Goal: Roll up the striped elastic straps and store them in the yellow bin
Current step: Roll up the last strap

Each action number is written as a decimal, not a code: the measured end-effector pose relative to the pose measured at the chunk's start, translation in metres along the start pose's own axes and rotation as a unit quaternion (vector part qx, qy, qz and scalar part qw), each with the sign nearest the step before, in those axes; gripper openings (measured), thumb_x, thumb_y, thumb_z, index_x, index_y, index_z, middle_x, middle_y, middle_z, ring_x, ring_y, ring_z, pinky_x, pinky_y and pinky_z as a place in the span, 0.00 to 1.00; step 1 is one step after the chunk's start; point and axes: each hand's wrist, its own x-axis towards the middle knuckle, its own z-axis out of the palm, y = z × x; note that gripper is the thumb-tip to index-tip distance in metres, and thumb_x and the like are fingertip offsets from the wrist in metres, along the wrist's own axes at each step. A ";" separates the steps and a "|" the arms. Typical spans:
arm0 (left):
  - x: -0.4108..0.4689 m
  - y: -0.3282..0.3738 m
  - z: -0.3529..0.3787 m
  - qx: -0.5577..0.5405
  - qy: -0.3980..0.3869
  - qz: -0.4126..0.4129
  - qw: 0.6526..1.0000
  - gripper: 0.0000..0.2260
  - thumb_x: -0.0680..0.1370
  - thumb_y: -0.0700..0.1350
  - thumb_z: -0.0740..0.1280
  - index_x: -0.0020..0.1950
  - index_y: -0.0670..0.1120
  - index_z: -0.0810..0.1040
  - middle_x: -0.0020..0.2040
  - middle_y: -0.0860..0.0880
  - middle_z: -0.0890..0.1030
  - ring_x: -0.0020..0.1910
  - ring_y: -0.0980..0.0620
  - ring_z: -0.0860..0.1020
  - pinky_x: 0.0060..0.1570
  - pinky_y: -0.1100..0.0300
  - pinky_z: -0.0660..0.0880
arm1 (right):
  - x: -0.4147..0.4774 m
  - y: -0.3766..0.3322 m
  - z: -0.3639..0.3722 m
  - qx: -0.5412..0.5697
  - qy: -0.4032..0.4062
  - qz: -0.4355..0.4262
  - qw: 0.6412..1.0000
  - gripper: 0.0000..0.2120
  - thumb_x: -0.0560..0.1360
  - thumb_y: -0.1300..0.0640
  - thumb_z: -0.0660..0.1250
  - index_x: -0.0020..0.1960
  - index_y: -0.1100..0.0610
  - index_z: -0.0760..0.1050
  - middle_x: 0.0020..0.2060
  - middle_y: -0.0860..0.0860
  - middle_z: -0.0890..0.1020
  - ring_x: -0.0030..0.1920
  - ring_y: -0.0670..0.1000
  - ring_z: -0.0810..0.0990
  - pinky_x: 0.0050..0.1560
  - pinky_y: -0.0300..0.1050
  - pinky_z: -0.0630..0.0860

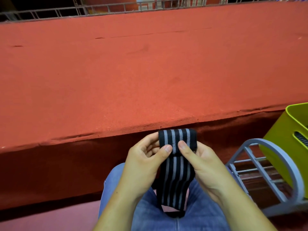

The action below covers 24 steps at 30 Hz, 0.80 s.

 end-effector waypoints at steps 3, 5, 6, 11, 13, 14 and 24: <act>-0.001 -0.003 -0.002 -0.012 -0.003 -0.002 1.000 0.14 0.79 0.38 0.73 0.64 0.45 0.83 0.57 0.50 0.87 0.58 0.53 0.84 0.56 0.65 0.78 | 0.001 0.002 0.000 -0.014 0.008 -0.007 1.000 0.17 0.78 0.49 0.71 0.62 0.58 0.84 0.55 0.57 0.89 0.58 0.58 0.88 0.68 0.64 0.79; 0.000 -0.005 -0.002 -0.017 -0.011 -0.005 1.000 0.14 0.79 0.38 0.72 0.64 0.45 0.82 0.57 0.50 0.87 0.58 0.53 0.84 0.56 0.65 0.78 | 0.002 0.003 -0.001 -0.034 0.020 -0.024 0.999 0.17 0.77 0.48 0.71 0.60 0.57 0.84 0.54 0.56 0.89 0.57 0.58 0.88 0.66 0.64 0.80; 0.001 -0.007 -0.003 -0.015 -0.012 -0.004 1.000 0.14 0.79 0.38 0.72 0.64 0.45 0.82 0.58 0.50 0.87 0.58 0.53 0.84 0.57 0.65 0.78 | 0.003 0.004 0.000 -0.041 0.023 -0.029 0.998 0.17 0.77 0.48 0.71 0.60 0.57 0.84 0.53 0.56 0.89 0.57 0.57 0.88 0.65 0.64 0.80; 0.004 -0.014 -0.002 -0.001 -0.004 0.015 1.000 0.13 0.79 0.39 0.73 0.63 0.46 0.83 0.57 0.50 0.87 0.59 0.52 0.84 0.59 0.62 0.79 | 0.004 0.007 0.001 -0.042 0.042 -0.052 0.997 0.16 0.77 0.50 0.71 0.59 0.58 0.84 0.53 0.56 0.89 0.57 0.58 0.88 0.65 0.64 0.80; 0.003 -0.013 -0.002 0.002 -0.004 0.016 1.000 0.13 0.79 0.39 0.73 0.63 0.47 0.83 0.57 0.50 0.87 0.59 0.52 0.84 0.60 0.61 0.79 | 0.004 0.007 0.002 -0.037 0.046 -0.054 0.997 0.16 0.77 0.49 0.71 0.59 0.58 0.84 0.53 0.56 0.89 0.57 0.58 0.88 0.65 0.65 0.80; 0.004 -0.012 -0.002 0.005 -0.002 0.021 1.000 0.13 0.79 0.39 0.73 0.63 0.47 0.83 0.57 0.50 0.87 0.59 0.52 0.84 0.60 0.60 0.79 | 0.003 0.006 0.003 -0.034 0.046 -0.051 0.997 0.16 0.77 0.49 0.71 0.59 0.58 0.85 0.53 0.57 0.89 0.57 0.58 0.88 0.66 0.65 0.80; 0.006 -0.007 -0.008 0.039 0.051 0.047 0.997 0.12 0.80 0.38 0.72 0.61 0.49 0.83 0.57 0.53 0.87 0.59 0.54 0.84 0.65 0.52 0.77 | 0.006 -0.004 0.007 -0.045 -0.003 0.019 0.999 0.23 0.71 0.39 0.72 0.51 0.58 0.86 0.46 0.56 0.90 0.50 0.54 0.90 0.55 0.51 0.82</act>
